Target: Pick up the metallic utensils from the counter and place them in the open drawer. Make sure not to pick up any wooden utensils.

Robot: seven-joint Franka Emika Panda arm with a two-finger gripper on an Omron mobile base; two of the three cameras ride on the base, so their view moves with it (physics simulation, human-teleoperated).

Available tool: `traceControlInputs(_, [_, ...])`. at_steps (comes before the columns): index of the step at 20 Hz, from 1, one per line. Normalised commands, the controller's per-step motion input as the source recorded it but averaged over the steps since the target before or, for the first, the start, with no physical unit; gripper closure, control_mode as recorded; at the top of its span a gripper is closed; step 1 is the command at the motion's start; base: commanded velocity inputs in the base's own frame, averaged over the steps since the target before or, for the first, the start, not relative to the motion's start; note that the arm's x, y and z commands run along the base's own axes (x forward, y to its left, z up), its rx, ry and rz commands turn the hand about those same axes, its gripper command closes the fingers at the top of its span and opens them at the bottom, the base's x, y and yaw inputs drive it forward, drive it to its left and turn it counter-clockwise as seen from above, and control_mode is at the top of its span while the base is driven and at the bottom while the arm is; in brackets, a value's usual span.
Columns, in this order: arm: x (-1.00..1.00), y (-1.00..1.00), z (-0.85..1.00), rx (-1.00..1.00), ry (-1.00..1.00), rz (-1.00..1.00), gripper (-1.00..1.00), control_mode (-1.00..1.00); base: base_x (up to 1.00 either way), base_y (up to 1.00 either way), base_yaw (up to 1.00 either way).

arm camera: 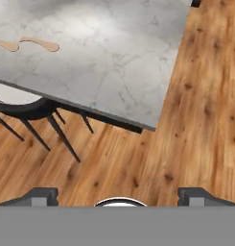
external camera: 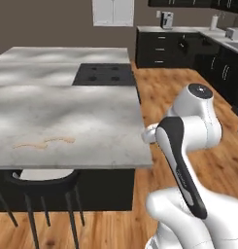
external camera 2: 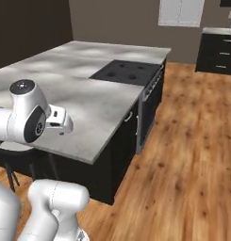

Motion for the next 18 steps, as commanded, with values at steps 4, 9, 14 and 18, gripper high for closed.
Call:
traceControlInputs(4, [0.00, 0.00, 0.00, 0.00, 0.00, 0.00, -1.00, 1.00, -1.00, 1.00, -0.08])
traceControlInputs(9, [0.00, 0.00, 0.00, 0.00, 0.00, 0.00, -1.00, 1.00, -0.93, 1.00, -0.04])
traceControlInputs(14, [0.00, 0.00, 0.00, 0.00, 0.00, 0.00, -1.00, 1.00, -0.16, 1.00, -0.27])
traceControlInputs(18, [0.00, 0.00, 0.00, 0.00, 0.00, 0.00, -1.00, 1.00, 0.32, 1.00, -0.50])
